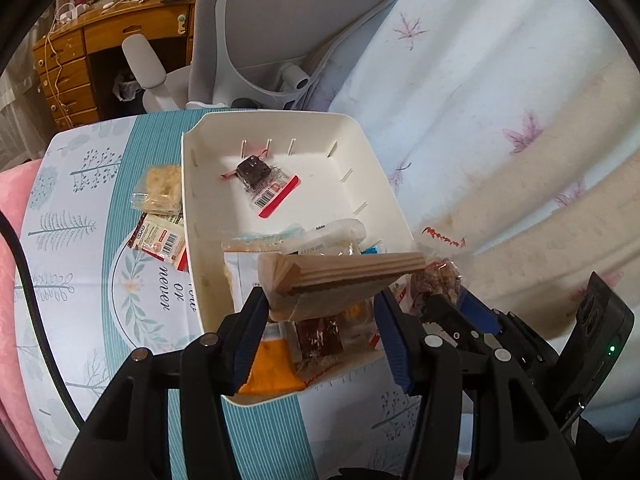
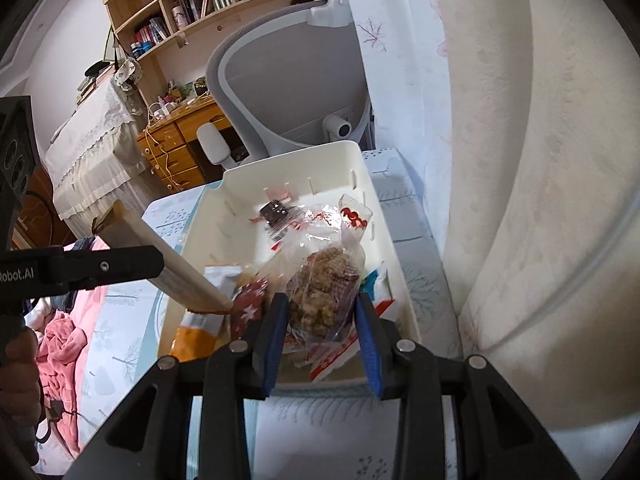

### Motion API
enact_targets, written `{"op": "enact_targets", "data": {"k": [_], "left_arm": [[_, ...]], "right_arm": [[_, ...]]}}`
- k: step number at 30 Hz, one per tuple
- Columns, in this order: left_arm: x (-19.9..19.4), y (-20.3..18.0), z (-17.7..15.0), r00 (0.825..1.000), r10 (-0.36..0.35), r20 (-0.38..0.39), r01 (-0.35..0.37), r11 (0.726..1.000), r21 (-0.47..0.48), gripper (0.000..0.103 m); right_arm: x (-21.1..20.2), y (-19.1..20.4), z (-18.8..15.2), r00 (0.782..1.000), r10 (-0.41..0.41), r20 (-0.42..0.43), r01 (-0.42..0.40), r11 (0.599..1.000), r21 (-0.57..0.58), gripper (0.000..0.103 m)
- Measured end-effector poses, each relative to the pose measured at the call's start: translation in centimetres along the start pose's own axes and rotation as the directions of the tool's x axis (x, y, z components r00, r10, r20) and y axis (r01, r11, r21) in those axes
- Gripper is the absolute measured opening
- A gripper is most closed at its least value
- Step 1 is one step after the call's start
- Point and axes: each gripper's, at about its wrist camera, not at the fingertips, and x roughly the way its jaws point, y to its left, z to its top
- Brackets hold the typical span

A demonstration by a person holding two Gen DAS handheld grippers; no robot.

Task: Organize snacks
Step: 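Lift and carry the wafer bar and nut bag over the white tray, then lower both packets into the tray and open both grippers, then withdraw both open grippers from the tray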

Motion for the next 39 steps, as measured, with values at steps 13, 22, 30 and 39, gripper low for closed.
{"op": "enact_targets", "data": {"k": [13,22,30,39], "left_arm": [[0.3,0.3,0.9,1.000,0.021,0.004,-0.021,1.000,-0.022,0.064],[-0.8,2.1,-0.2,1.000,0.021,0.012,-0.020,0.997,-0.070,0.065],[-2.3,4.3,-1.6,1.000,0.018,0.017,-0.016,0.995,-0.099,0.066],[-5.0,8.1,-3.4,1.000,0.002,0.024,0.001,0.994,-0.106,0.071]], "right_arm": [[2.3,-0.7,1.3,0.998,0.054,-0.011,-0.054,0.998,0.025,0.047],[2.3,-0.5,0.7,0.998,0.052,-0.041,-0.049,0.997,0.056,0.053],[1.6,0.4,-0.4,0.996,0.055,-0.064,-0.047,0.993,0.113,0.066],[0.6,3.3,-1.6,0.996,0.009,-0.087,0.005,0.987,0.161,0.072]]}}
